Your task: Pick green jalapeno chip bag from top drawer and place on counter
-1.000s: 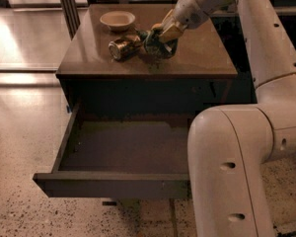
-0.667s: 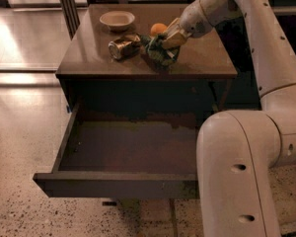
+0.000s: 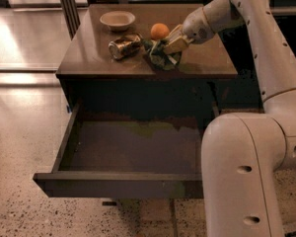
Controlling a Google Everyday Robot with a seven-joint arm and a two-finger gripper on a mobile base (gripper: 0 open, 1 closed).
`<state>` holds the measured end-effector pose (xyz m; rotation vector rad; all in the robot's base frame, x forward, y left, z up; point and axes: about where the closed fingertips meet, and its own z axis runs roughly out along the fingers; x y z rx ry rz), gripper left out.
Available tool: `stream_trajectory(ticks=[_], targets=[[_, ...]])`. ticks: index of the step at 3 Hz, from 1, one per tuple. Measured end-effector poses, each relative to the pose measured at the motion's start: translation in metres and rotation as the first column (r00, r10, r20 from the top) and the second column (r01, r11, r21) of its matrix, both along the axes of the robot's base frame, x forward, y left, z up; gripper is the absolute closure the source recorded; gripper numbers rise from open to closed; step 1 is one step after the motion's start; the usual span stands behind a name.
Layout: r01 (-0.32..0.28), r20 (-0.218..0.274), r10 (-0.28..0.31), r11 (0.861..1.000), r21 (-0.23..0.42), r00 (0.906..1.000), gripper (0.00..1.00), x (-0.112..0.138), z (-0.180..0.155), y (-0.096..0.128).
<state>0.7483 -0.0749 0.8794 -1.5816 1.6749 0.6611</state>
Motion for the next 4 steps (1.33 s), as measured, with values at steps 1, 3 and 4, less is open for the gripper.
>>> stream_trajectory(ticks=[1, 3, 4], targets=[[0.000, 0.000, 0.000, 1.000, 0.000, 1.0000, 0.59, 0.0000, 0.0000, 0.0000], [0.000, 0.000, 0.000, 1.000, 0.000, 1.0000, 0.13, 0.0000, 0.0000, 0.0000], [0.000, 0.000, 0.000, 1.000, 0.000, 1.0000, 0.00, 0.0001, -0.0001, 0.0001]])
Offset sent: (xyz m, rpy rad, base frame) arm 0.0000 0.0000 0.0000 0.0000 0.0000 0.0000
